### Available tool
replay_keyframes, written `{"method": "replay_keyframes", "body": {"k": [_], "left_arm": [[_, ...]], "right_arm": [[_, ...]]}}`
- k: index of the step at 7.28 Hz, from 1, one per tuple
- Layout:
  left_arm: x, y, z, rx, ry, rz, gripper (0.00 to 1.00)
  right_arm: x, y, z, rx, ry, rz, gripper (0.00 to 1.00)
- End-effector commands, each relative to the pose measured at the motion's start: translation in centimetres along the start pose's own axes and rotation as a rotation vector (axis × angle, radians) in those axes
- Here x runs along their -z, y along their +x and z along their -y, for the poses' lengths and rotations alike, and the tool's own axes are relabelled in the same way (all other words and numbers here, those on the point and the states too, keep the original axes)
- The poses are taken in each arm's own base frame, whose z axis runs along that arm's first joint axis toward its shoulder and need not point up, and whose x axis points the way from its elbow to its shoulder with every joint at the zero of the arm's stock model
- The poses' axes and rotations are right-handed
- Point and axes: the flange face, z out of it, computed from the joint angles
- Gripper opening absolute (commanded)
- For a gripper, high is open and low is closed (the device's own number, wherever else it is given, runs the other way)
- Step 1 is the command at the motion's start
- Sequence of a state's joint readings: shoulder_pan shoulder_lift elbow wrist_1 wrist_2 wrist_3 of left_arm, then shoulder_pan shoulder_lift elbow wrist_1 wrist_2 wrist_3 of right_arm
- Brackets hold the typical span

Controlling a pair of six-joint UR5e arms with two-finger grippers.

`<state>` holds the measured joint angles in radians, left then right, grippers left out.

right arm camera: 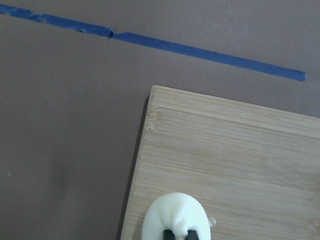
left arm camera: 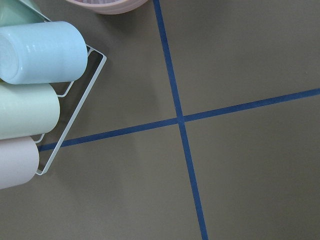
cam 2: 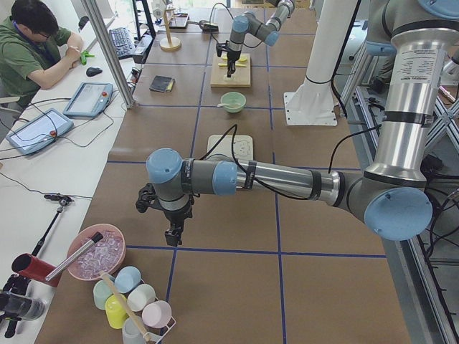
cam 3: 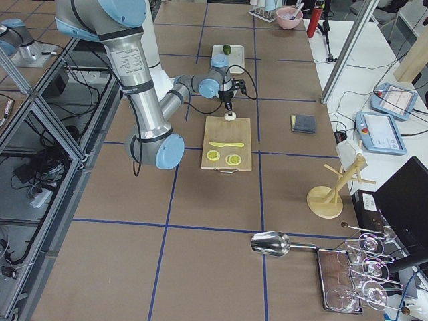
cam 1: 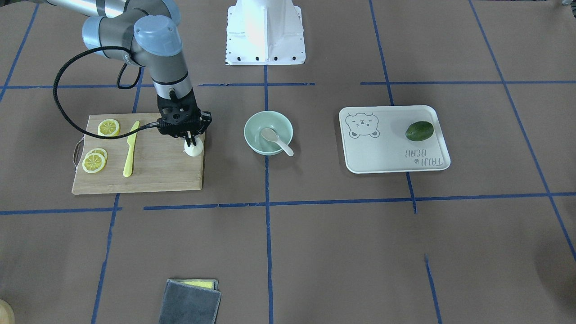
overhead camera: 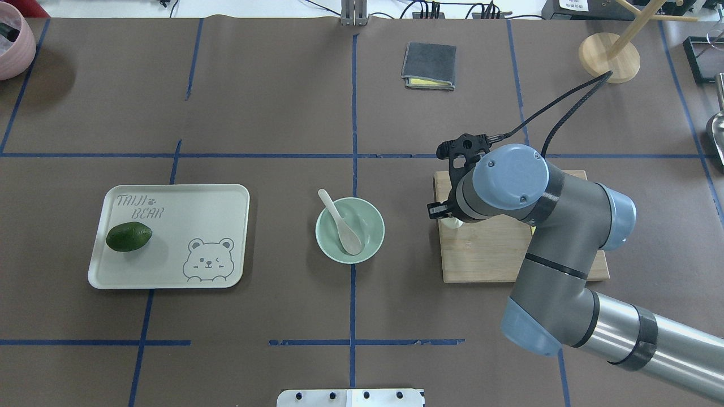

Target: Put spoon and bun in bowl

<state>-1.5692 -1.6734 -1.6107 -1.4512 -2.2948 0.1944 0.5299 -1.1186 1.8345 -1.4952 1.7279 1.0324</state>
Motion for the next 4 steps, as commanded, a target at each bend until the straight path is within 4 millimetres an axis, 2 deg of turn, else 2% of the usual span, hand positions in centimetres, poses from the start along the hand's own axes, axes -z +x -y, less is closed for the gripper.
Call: {"method": "replay_keyframes", "body": {"k": [1, 2, 3, 4], "left_arm": [[0.1, 0.1, 0.0, -0.003, 0.002, 0.000, 1.00], [0.1, 0.1, 0.0, -0.003, 0.003, -0.001, 1.00], [0.1, 0.1, 0.0, -0.002, 0.002, -0.001, 1.00], [0.1, 0.1, 0.0, -0.002, 0.002, -0.001, 1.00]], "right_arm": [[4.0, -5.6, 2.5, -0.072, 0.057, 0.085, 0.00], [5.7, -8.5, 3.1, -0.151, 0.055, 0.106, 0.00], [6.3, -13.2, 4.2, -0.193, 0.064, 0.085, 0.00], [4.5, -16.4, 4.0, -0.205, 0.083, 0.047, 0.00]]}}
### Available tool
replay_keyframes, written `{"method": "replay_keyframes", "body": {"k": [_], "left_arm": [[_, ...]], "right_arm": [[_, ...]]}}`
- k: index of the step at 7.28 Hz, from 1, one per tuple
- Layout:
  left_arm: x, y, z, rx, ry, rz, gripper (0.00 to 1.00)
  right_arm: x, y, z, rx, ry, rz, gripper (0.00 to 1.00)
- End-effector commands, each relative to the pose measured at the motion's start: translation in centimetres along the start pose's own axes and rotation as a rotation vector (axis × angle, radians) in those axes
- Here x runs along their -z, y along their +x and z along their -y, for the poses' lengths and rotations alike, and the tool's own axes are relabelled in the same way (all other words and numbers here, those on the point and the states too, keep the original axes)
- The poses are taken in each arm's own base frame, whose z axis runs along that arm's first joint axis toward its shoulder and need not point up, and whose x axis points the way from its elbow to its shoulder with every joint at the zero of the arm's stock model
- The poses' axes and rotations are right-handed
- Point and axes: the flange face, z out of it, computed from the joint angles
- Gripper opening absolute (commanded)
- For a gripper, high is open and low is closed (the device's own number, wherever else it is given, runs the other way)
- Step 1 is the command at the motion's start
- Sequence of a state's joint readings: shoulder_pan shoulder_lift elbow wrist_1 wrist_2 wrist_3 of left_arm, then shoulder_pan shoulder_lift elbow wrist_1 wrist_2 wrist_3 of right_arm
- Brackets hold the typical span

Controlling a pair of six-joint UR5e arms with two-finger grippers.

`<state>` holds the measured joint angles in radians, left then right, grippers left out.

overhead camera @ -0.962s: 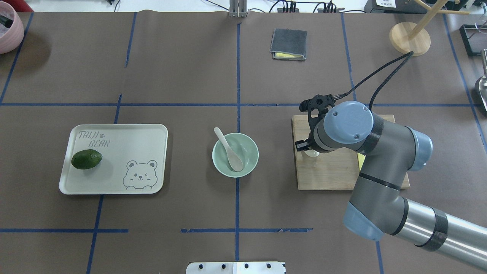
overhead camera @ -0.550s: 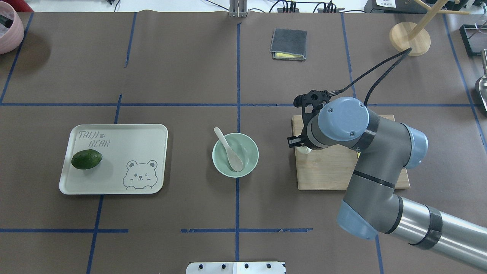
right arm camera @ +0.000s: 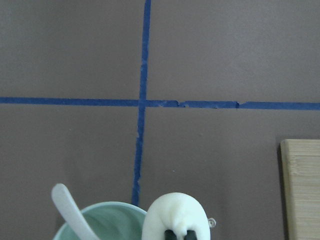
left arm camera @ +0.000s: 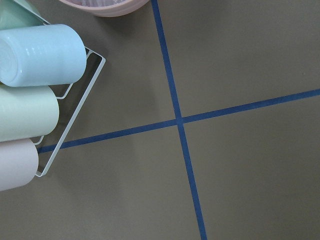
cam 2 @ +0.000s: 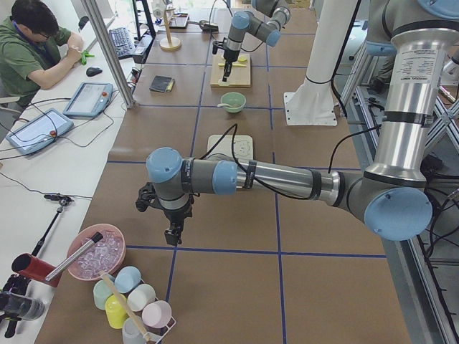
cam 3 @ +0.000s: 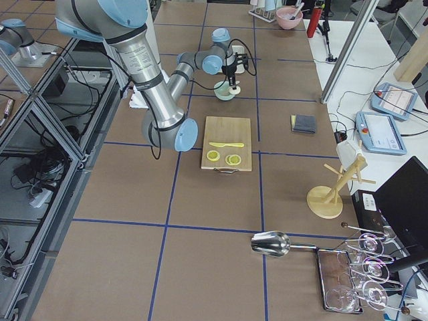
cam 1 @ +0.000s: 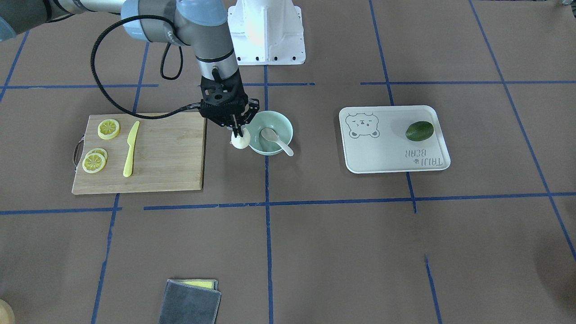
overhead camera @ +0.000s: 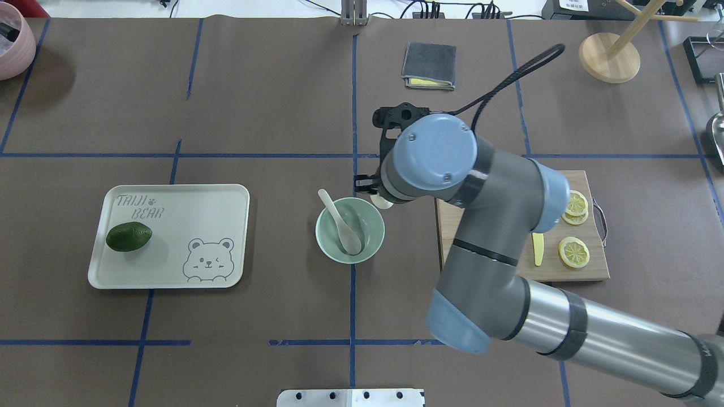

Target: Put spoon and bun in bowl

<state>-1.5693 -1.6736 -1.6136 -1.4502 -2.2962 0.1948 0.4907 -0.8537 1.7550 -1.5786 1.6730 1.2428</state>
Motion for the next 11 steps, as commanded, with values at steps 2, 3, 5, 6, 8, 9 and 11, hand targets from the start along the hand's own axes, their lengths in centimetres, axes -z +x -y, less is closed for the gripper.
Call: {"method": "replay_keyframes", "body": {"k": [2, 3, 5, 6, 8, 9, 11], "left_arm": [[0.1, 0.2, 0.2, -0.004, 0.002, -0.001, 1.00], [0.1, 0.3, 0.3, -0.006, 0.004, -0.009, 1.00], [0.1, 0.7, 0.4, -0.008, 0.013, -0.043, 1.00], [0.0, 0.6, 0.3, -0.007, 0.012, -0.043, 1.00], [-0.1, 0.5, 0.2, -0.007, 0.009, -0.042, 1.00], [-0.2, 0.4, 0.2, -0.007, 0.008, -0.038, 1.00], [-0.8, 0.0, -0.5, 0.009, -0.007, -0.044, 1.00]], "right_arm": [[-3.1, -4.3, -3.9, 0.000, 0.022, -0.063, 0.00], [-4.2, -4.0, -5.7, 0.016, 0.001, -0.078, 0.13], [-4.1, -3.5, -6.1, 0.032, 0.053, -0.086, 1.00], [-1.8, -3.2, -6.2, 0.044, 0.061, -0.046, 1.00], [1.3, 0.3, -2.1, 0.157, 0.067, -0.030, 1.00], [2.8, 5.6, 4.7, 0.200, 0.025, -0.032, 1.00], [7.9, 21.6, 16.6, 0.280, -0.036, -0.035, 1.00]]}}
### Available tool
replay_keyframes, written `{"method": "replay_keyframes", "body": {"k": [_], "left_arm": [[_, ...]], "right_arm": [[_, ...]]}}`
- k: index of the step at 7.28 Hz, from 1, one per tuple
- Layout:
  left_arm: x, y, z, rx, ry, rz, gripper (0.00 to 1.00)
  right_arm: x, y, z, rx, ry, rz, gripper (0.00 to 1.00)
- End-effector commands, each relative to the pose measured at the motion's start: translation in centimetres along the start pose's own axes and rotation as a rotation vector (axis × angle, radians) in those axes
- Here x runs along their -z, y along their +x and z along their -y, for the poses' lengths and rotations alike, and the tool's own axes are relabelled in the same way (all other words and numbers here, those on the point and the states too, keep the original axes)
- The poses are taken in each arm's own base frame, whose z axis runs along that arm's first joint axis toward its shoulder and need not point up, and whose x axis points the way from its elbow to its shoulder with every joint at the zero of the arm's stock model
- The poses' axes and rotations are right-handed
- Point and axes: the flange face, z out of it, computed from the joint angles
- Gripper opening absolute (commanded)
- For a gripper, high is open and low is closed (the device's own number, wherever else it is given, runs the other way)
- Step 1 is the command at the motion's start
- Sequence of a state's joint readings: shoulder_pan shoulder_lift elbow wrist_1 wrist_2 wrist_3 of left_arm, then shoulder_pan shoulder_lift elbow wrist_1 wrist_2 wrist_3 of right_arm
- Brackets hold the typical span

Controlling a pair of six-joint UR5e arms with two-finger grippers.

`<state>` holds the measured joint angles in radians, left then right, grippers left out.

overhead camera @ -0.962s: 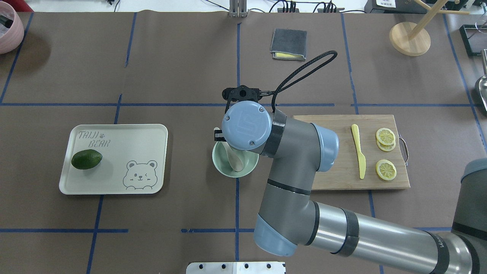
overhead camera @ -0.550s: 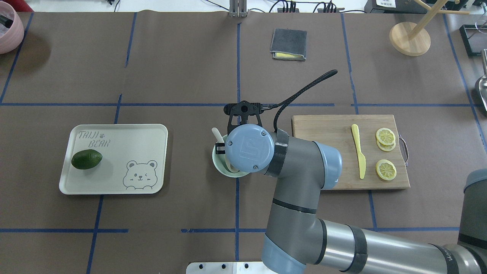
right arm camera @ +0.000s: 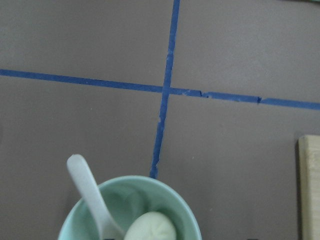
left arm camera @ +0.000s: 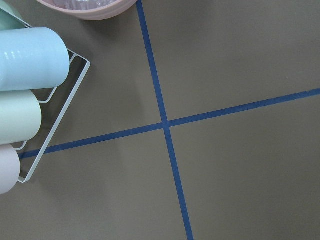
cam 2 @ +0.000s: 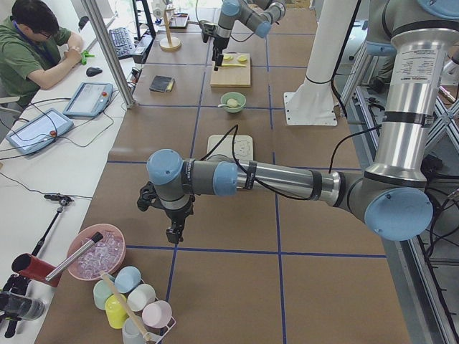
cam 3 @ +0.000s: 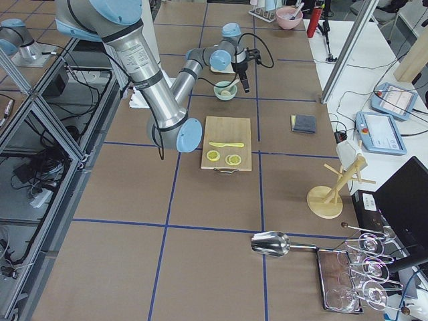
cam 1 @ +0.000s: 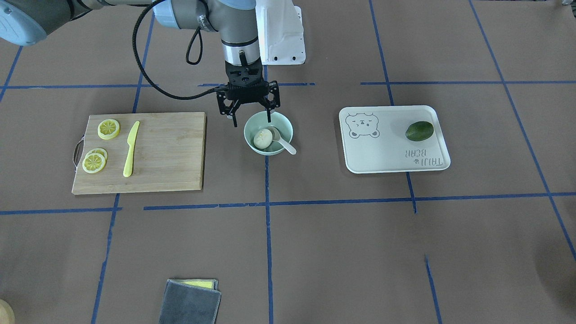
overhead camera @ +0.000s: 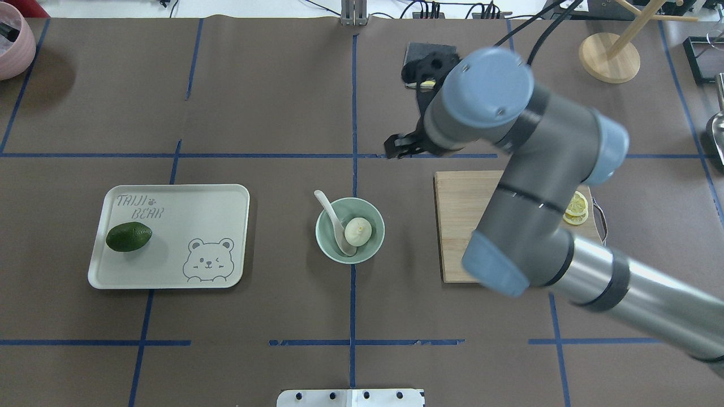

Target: Put spoon and bun in bowl

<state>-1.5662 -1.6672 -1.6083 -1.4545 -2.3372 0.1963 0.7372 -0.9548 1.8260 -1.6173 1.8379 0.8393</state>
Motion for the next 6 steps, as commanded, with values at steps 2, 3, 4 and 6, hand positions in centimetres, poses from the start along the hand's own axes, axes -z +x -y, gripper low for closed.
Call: {"method": "replay_keyframes", "body": {"k": [2, 3, 4, 6], "left_arm": [[-0.7, -0.6, -0.6, 0.017, -0.017, -0.006, 1.00], [-1.2, -0.9, -1.3, 0.026, -0.026, -0.009, 1.00], [-1.2, -0.8, -1.7, 0.026, -0.024, -0.016, 1.00], [-1.5, -0.5, -1.8, 0.030, -0.019, -0.061, 1.00]], "right_arm": [[6.5, 35.0, 4.7, 0.217, -0.114, 0.039, 1.00], [5.8, 44.5, 3.9, 0.274, -0.154, 0.017, 1.00], [4.7, 50.7, 2.5, 0.315, -0.195, -0.001, 1.00], [2.3, 60.5, -7.5, 0.230, -0.261, -0.012, 1.00]]}}
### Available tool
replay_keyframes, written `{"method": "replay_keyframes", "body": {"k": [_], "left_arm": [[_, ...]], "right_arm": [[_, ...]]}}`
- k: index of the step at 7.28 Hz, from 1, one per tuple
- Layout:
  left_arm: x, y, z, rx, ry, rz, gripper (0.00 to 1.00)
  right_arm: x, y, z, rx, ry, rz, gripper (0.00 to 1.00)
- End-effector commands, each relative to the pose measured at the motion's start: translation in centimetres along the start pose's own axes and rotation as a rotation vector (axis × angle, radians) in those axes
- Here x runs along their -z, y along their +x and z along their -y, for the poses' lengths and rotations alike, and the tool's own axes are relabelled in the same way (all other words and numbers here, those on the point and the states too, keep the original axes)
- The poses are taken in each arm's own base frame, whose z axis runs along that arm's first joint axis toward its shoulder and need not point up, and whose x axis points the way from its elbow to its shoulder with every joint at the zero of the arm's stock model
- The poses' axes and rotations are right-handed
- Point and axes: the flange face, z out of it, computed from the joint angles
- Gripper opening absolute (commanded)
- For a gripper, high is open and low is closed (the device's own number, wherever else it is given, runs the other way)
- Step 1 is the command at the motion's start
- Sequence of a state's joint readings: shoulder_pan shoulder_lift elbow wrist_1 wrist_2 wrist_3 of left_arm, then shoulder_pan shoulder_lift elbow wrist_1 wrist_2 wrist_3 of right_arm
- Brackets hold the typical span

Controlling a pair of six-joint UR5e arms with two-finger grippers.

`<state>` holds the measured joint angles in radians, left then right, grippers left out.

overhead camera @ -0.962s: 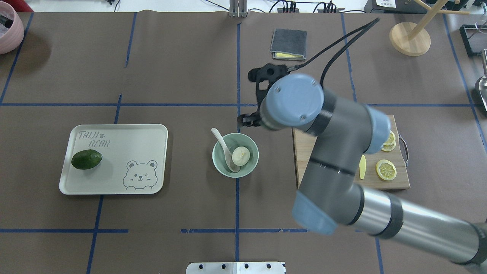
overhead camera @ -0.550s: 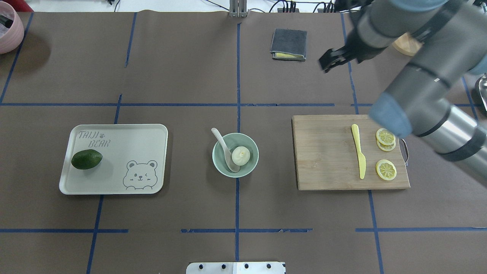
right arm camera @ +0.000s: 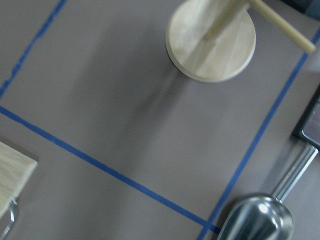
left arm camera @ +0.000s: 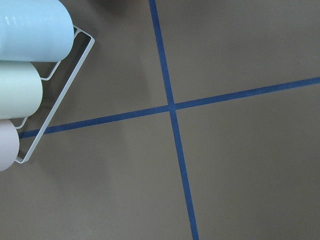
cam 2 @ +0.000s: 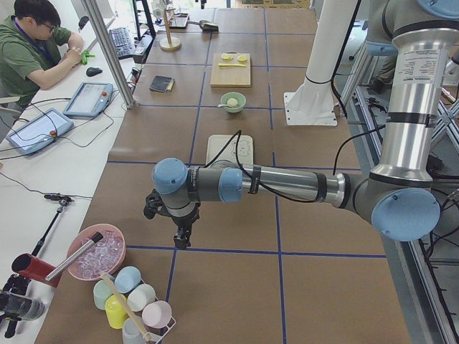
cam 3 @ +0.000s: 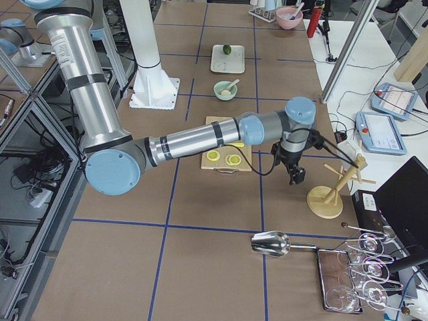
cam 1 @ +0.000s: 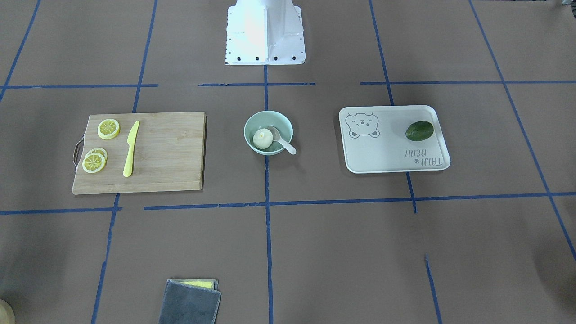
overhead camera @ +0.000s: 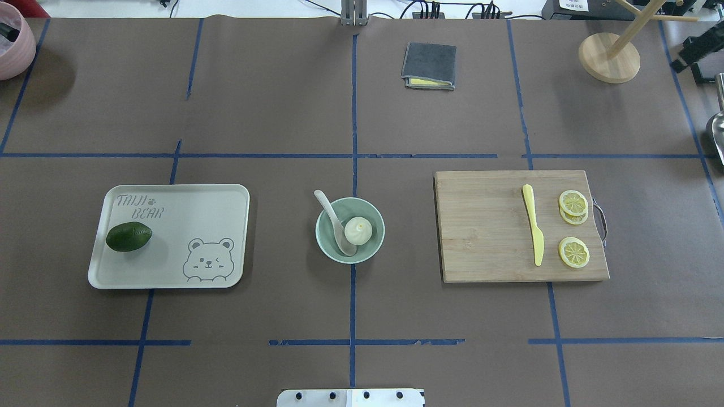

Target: Put spoon and bun in bowl

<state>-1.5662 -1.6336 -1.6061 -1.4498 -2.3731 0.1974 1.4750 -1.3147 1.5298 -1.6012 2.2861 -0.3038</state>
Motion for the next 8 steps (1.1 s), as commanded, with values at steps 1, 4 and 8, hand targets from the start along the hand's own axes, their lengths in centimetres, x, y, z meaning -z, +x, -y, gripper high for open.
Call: {"method": "replay_keyframes", "body": {"k": [1, 4, 8], "left_arm": [[0.1, 0.2, -0.1, 0.001, 0.006, -0.018, 1.00], [0.3, 0.4, 0.0, -0.010, 0.012, -0.016, 1.00], [-0.2, 0.0, 0.0, -0.011, 0.004, -0.012, 1.00]], "right_arm": [[-2.5, 6.9, -10.5, -0.084, -0.004, -0.015, 1.00], [-2.7, 8.6, -14.6, -0.144, 0.004, -0.007, 1.00], [-3.5, 7.8, -17.1, -0.149, 0.016, 0.003, 1.00]]}}
